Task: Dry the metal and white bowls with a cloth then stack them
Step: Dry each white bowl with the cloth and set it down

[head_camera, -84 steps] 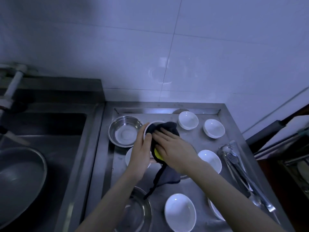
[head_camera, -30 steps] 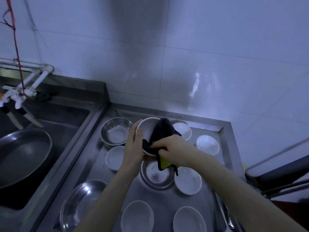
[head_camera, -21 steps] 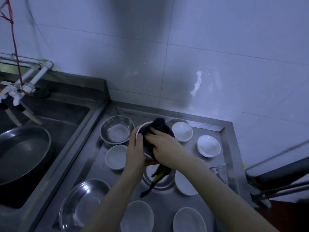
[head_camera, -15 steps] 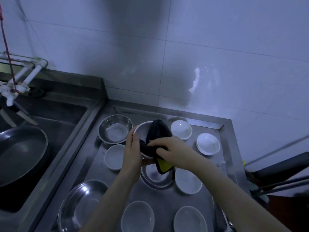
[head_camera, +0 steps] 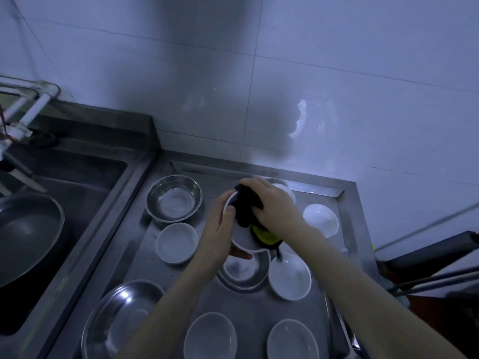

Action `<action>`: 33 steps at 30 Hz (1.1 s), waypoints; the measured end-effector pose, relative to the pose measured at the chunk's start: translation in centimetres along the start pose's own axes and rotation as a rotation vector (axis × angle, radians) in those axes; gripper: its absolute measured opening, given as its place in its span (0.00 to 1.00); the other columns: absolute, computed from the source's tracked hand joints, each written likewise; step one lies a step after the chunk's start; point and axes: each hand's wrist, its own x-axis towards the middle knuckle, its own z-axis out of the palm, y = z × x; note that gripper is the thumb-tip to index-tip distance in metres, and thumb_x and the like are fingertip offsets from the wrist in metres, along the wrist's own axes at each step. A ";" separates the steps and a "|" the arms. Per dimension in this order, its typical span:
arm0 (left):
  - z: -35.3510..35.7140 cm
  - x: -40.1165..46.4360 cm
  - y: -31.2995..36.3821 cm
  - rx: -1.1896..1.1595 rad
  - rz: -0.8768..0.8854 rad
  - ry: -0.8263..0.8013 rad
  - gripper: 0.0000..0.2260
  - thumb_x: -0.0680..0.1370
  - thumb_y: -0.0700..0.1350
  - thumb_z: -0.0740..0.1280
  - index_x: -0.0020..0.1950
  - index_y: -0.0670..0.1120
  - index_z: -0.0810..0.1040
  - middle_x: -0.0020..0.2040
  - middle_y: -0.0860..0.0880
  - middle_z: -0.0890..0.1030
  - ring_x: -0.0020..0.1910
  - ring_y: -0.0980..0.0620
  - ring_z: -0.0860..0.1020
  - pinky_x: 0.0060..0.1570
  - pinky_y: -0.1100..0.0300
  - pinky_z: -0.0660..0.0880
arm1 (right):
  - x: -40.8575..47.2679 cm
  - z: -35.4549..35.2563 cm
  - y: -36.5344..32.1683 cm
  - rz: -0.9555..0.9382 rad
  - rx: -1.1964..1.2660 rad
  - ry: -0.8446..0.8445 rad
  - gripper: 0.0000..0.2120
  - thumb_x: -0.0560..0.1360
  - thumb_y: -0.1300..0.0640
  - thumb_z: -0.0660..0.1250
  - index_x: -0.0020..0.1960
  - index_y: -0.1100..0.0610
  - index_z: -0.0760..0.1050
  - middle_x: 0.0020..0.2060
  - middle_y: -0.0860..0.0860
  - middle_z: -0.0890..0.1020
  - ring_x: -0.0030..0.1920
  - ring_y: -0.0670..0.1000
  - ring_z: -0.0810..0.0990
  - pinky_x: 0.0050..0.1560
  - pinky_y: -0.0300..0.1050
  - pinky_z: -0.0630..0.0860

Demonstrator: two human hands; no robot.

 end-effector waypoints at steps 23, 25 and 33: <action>-3.7 3.7 -2.9 0.310 0.033 0.036 0.21 0.81 0.57 0.61 0.72 0.68 0.62 0.51 0.60 0.76 0.50 0.62 0.77 0.58 0.50 0.77 | 0.3 4.5 0.7 0.288 0.201 0.063 0.19 0.75 0.63 0.63 0.65 0.52 0.70 0.57 0.51 0.78 0.55 0.52 0.77 0.54 0.44 0.72; -2.1 2.8 -4.1 0.266 0.060 0.155 0.24 0.80 0.55 0.65 0.71 0.72 0.59 0.54 0.59 0.77 0.48 0.62 0.78 0.53 0.54 0.79 | -0.3 5.1 0.5 0.556 0.411 0.190 0.19 0.75 0.63 0.63 0.65 0.54 0.69 0.55 0.52 0.78 0.54 0.52 0.76 0.51 0.40 0.68; -0.9 3.7 -5.6 0.398 0.134 0.164 0.14 0.84 0.46 0.55 0.68 0.59 0.66 0.63 0.62 0.73 0.60 0.71 0.71 0.61 0.70 0.68 | -0.7 6.4 1.4 0.616 0.369 0.194 0.20 0.74 0.63 0.64 0.65 0.54 0.67 0.56 0.54 0.78 0.56 0.56 0.77 0.50 0.42 0.69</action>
